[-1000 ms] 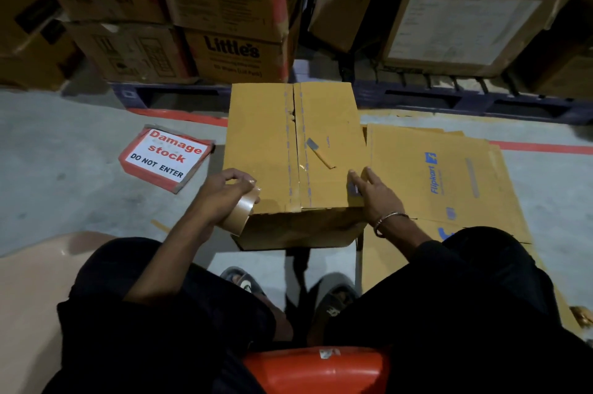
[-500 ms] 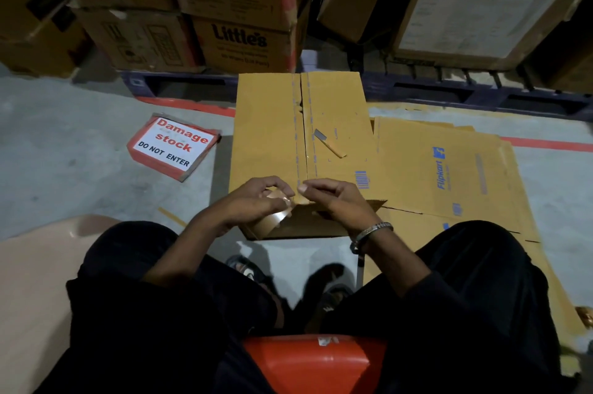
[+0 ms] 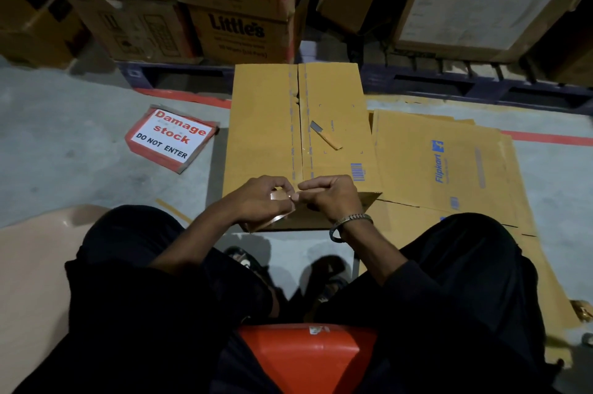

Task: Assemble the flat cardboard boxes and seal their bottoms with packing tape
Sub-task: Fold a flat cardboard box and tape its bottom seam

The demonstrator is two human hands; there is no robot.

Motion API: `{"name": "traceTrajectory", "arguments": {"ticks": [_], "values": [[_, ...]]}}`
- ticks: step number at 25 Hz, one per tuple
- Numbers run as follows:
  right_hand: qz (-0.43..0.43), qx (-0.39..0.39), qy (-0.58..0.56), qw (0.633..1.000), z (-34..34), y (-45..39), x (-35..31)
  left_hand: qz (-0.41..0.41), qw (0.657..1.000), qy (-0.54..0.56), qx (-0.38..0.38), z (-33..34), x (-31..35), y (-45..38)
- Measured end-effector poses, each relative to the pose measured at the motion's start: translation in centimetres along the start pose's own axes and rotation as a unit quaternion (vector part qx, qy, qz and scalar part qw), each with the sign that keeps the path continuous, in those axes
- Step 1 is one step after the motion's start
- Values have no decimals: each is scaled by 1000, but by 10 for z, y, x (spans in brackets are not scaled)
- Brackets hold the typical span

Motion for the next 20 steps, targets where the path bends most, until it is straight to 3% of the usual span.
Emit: {"name": "traceTrajectory", "arguments": {"ticks": [4,7,10,16,20], "values": [[18,-4,-46,999,-15,-1,-6,22,998,-32,48,0,5,2],[110,-60,-166,978,-33,3,-11,53,994,-15,90,-9,14,5],[162,-80,-198,963,-46,1,-7,91,990,-33,100,-17,18,11],[192,46,-218,956,-139,-21,7,20,987,-133,90,-75,-29,39],[222,58,-216,949,-173,-29,20,-39,981,-175,71,-112,-62,53]]}}
Point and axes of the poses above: each hand's wrist, its own y-axis away from the middle knuckle, its own z-axis out of the palm, x = y × z, the point moved 3 cm from there along -y, towards the middle knuckle, and after that the axes turned 6 degrees about z, right-handed, at the moved point
